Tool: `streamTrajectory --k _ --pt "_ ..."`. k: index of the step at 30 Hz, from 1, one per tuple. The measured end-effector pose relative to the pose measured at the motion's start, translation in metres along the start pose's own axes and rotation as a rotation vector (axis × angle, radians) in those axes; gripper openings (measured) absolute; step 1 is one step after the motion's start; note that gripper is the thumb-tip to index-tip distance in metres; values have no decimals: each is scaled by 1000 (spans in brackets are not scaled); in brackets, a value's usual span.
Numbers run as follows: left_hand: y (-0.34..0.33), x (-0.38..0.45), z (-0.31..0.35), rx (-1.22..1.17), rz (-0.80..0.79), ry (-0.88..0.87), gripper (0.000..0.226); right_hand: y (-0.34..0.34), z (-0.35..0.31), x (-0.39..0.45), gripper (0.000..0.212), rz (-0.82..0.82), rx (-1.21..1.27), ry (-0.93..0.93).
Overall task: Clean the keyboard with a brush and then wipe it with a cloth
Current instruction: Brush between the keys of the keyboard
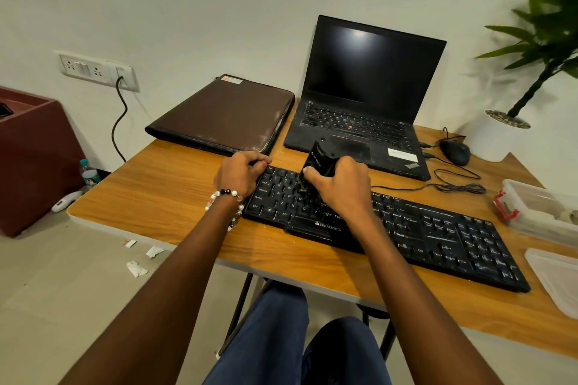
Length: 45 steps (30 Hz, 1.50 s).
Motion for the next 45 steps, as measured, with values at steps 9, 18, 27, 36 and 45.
streamTrajectory --k 9,18,27,36,45 --pt "2 -2 2 -2 20 8 15 19 18 18 37 -19 120 -148" --pt "2 -3 1 -8 23 20 14 14 24 -1 34 -223 162 -127" --pt "13 -15 28 173 75 -112 18 44 52 11 22 123 307 -173" --pt "-33 -18 72 324 -142 -286 22 38 45 15 31 -40 64 -147" --pt "-35 -11 53 135 -154 -169 18 34 50 20 37 -103 280 -107"
Point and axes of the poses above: each hand's wrist, its own x-axis towards the middle knuckle, its own y-axis out of the back of the hand, z = x × y, the point moved 9 cm from there along x, towards the middle knuckle, and after that the axes turned 12 degrees about -z, right-handed, at the moved point
